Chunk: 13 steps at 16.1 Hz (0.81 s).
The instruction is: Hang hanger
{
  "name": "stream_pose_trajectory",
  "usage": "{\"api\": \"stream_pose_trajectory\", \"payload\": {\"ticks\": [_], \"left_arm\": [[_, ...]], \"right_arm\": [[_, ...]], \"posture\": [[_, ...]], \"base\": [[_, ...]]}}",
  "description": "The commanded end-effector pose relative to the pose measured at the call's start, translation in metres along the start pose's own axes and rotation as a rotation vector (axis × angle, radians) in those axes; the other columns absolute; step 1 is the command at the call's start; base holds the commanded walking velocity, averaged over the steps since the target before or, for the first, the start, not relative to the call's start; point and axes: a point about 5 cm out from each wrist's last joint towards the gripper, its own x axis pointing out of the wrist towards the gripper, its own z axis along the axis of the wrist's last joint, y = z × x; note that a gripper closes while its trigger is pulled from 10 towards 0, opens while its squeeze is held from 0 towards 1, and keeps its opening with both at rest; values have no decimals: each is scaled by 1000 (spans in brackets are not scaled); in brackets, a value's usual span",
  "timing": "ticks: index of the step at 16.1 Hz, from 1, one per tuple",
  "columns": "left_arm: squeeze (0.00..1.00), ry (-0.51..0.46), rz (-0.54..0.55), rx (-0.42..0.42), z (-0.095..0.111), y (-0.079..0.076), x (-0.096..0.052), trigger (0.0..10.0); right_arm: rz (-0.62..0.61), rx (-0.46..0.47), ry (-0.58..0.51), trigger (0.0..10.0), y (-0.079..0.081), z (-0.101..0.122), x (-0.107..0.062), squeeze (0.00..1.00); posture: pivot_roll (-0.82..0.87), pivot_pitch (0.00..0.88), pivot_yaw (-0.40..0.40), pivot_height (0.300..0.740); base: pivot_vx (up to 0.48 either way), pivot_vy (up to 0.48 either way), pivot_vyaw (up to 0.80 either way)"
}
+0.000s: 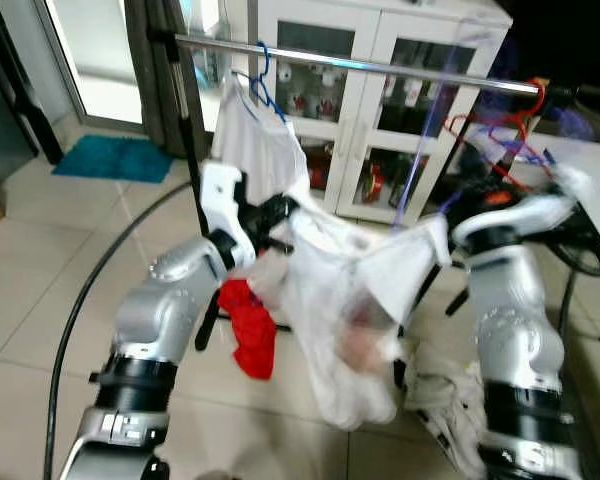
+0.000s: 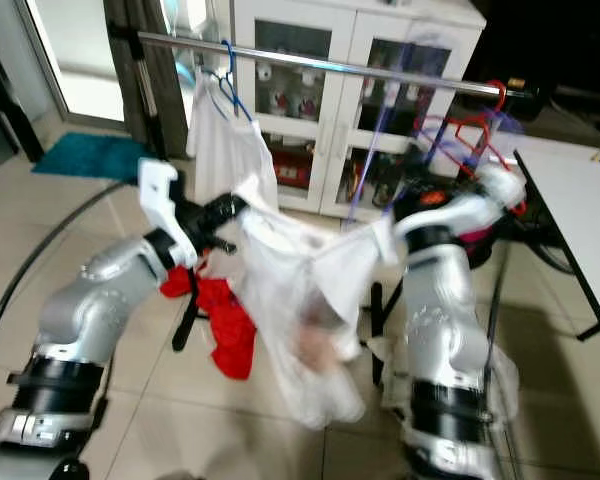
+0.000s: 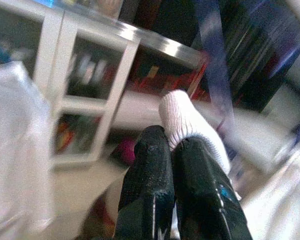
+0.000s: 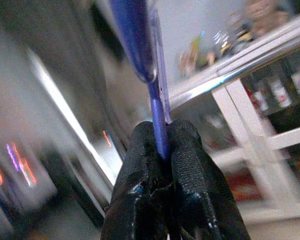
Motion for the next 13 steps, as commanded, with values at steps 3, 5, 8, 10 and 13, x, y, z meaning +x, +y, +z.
{"api": "stream_pose_trajectory", "payload": {"ticks": [3, 5, 8, 10, 13], "left_arm": [[0, -334, -161, -133, 66, -21, 2, 0], [0, -416, -134, -197, 85, -13, 5, 0], [0, -264, -7, -179, 59, 1, 5, 0], [0, -152, -10, -170, 42, -1, 6, 0], [0, 28, -69, -169, 18, -12, 10, 0]], "right_arm": [[31, -75, 113, 0, 7, -29, -4, 0], [133, -204, 110, 0, 19, -36, -3, 0], [124, -20, -107, 0, 33, -7, 8, 0], [32, 211, -224, 0, 25, 13, 20, 0], [-74, 583, -353, 0, 7, 31, 33, 0]], "posture": [[-31, 0, -68, 740], [-24, 0, -56, 740], [-21, 0, -59, 740], [-20, 0, -52, 740], [-13, 0, -48, 740]], "base": [[0, 0, 0], [0, 0, 0], [0, 0, 0], [0, 0, 0], [0, 0, 0]]}}
